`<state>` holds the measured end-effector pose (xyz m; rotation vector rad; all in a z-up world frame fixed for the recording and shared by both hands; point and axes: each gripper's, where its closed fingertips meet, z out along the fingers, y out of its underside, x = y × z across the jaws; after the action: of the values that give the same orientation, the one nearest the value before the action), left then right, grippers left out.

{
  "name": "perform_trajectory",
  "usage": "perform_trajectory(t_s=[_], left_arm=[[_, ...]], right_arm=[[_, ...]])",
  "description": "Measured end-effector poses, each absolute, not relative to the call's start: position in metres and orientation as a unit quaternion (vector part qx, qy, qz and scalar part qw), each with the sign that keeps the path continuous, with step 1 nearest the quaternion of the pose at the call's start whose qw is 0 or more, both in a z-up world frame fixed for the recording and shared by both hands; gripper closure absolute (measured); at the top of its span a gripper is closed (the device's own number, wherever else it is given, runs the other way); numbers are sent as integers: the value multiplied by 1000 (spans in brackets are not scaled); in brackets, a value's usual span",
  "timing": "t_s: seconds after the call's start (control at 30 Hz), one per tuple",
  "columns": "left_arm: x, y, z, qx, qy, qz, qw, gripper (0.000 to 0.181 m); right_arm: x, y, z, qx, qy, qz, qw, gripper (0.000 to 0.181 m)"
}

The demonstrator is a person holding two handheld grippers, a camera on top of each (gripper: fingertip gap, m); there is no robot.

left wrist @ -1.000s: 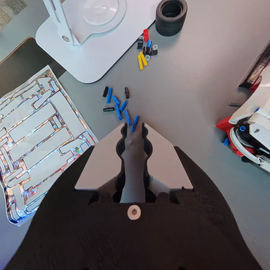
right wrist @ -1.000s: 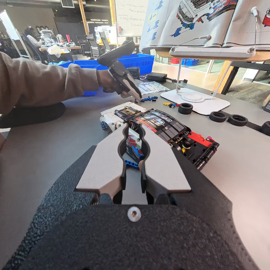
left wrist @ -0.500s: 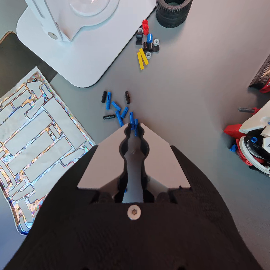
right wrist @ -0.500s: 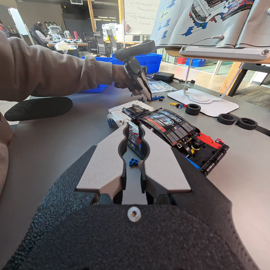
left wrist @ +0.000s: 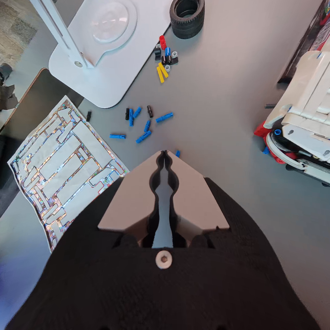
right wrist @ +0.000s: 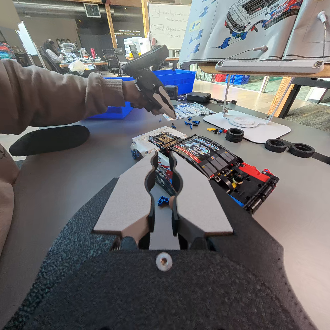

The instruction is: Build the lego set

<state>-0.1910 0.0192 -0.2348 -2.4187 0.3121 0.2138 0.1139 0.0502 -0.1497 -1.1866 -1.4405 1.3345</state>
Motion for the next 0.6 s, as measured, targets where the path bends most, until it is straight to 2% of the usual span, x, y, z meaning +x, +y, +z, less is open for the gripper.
perform_trajectory(t_s=[0.03, 0.3, 0.4, 0.53, 0.6], left_arm=[[-197, 21, -235, -930, 116, 90, 336, 181], [-224, 47, -256, -942, 154, 66, 291, 162], [-221, 48, -258, -944, 164, 42, 283, 165], [-214, 46, -260, -946, 179, 25, 271, 179], [-213, 45, -260, -946, 185, 33, 265, 179]], right_arm=[[113, 50, -150, -472, -572, 531, 410, 172], [116, 56, -150, -481, -562, 533, 411, 172], [116, 58, -149, -482, -559, 537, 409, 172], [115, 55, -153, -482, -568, 531, 405, 172], [114, 55, -154, -480, -572, 526, 407, 172]])
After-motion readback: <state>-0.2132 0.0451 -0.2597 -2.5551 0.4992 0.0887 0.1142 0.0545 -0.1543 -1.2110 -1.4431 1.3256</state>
